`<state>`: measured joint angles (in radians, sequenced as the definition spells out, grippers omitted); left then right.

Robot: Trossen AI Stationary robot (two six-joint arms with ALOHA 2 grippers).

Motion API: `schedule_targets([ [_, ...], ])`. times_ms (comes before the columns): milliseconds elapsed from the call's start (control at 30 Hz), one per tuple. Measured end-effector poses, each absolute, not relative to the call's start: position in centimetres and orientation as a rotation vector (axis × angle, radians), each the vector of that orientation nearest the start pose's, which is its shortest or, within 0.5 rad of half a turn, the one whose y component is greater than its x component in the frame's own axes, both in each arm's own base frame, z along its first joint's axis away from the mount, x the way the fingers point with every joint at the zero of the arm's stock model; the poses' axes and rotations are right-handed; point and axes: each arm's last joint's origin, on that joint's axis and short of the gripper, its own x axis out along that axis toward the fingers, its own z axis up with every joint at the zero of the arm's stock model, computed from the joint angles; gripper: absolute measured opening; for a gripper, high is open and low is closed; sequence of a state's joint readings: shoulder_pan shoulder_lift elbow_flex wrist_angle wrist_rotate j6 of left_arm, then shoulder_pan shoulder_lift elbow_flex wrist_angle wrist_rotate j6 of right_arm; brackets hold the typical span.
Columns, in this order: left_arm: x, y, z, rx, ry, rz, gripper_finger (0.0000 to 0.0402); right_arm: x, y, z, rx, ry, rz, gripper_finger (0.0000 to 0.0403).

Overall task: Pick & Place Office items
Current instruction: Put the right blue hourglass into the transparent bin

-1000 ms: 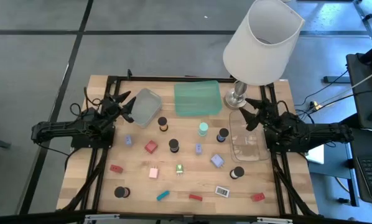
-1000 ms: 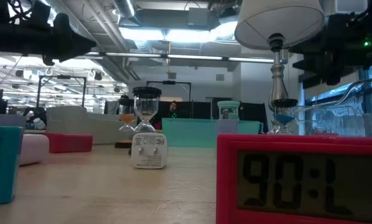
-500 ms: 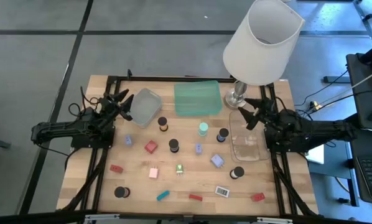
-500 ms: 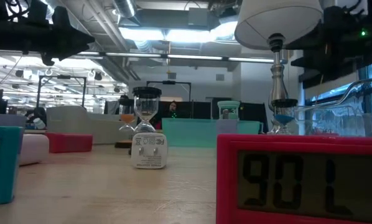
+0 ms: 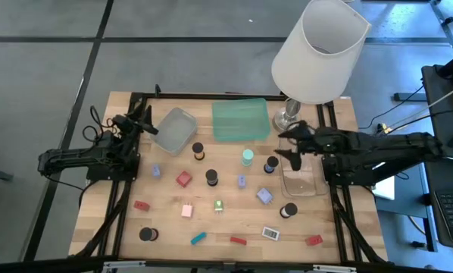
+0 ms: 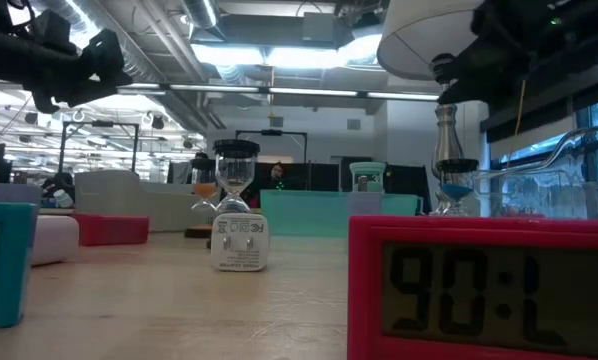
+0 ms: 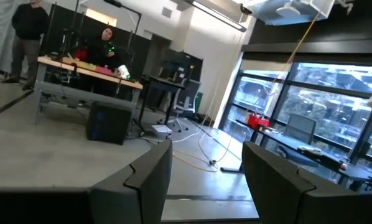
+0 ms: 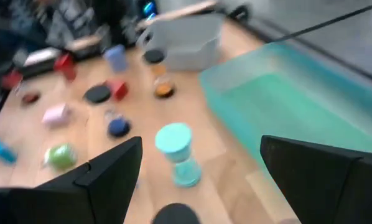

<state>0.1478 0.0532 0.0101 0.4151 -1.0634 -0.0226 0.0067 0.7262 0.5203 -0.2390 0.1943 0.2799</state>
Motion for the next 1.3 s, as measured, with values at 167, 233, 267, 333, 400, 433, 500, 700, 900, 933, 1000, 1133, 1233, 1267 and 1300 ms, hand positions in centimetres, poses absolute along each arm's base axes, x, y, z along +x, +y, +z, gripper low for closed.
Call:
schedule_targets([
  [167, 7.5, 3.7, 19.7, -0.194, -0.368, 1.193, 0.0191, 18.2, 0.2, 24.0, 0.155, 0.564, -0.141, 0.0329],
  [233, 7.5, 3.7, 19.7, -0.194, -0.368, 1.193, 0.0192, 18.8, 0.5, 23.9, 0.088, 0.589, -0.109, 0.0329],
  [267, 7.5, 3.7, 19.7, -0.193, -0.368, 1.192, 0.0192, 19.0, 0.6, 23.7, 0.054, 0.605, -0.094, 0.0329],
  [333, 7.5, 3.7, 19.7, -0.188, -0.364, 1.193, 0.0192, 19.3, 0.8, 23.3, -0.012, 0.637, -0.066, 0.0329],
  [400, 7.5, 3.7, 19.7, -0.187, -0.363, 1.193, 0.019, 19.6, 1.0, 22.9, -0.045, 0.66, -0.049, 0.0329],
  [433, 7.5, 3.7, 19.7, -0.186, -0.363, 1.193, 0.019, 19.7, 1.0, 22.7, -0.05, 0.673, -0.046, 0.0329],
  [500, 7.5, 3.7, 19.7, -0.186, -0.362, 1.193, 0.019, 20.0, 1.1, 22.3, -0.053, 0.695, -0.042, 0.0329],
  [700, 7.5, 3.7, 19.7, -0.185, -0.362, 1.191, 0.0191, 20.5, 1.2, 21.3, -0.058, 0.749, -0.042, 0.0329],
  [900, 7.6, 3.7, 19.6, -0.182, -0.357, 1.192, 0.019, 20.9, 1.3, 20.4, -0.04, 0.806, -0.005, 0.0329],
  [933, 7.6, 3.7, 19.6, -0.182, -0.355, 1.192, 0.0191, 20.9, 1.3, 20.3, -0.038, 0.819, 0.001, 0.0329],
  [1000, 7.6, 3.7, 19.6, -0.177, -0.351, 1.193, 0.0191, 21.0, 1.3, 20.0, -0.039, 0.829, 0.001, 0.0329],
  [1133, 7.6, 3.7, 19.6, -0.158, -0.336, 1.196, 0.019, 21.3, 1.3, 19.4, -0.05, 0.863, -0.018, 0.0329],
  [1233, 7.6, 3.7, 19.5, -0.155, -0.332, 1.197, 0.0189, 21.6, 1.3, 18.8, -0.058, 0.895, -0.032, 0.0329],
  [1267, 7.6, 3.7, 19.5, -0.155, -0.332, 1.197, 0.019, 21.6, 1.3, 18.6, -0.06, 0.908, -0.032, 0.0329],
  [1300, 7.6, 3.7, 19.5, -0.155, -0.332, 1.197, 0.019, 21.7, 1.3, 18.4, -0.06, 0.918, -0.032, 0.0329],
])
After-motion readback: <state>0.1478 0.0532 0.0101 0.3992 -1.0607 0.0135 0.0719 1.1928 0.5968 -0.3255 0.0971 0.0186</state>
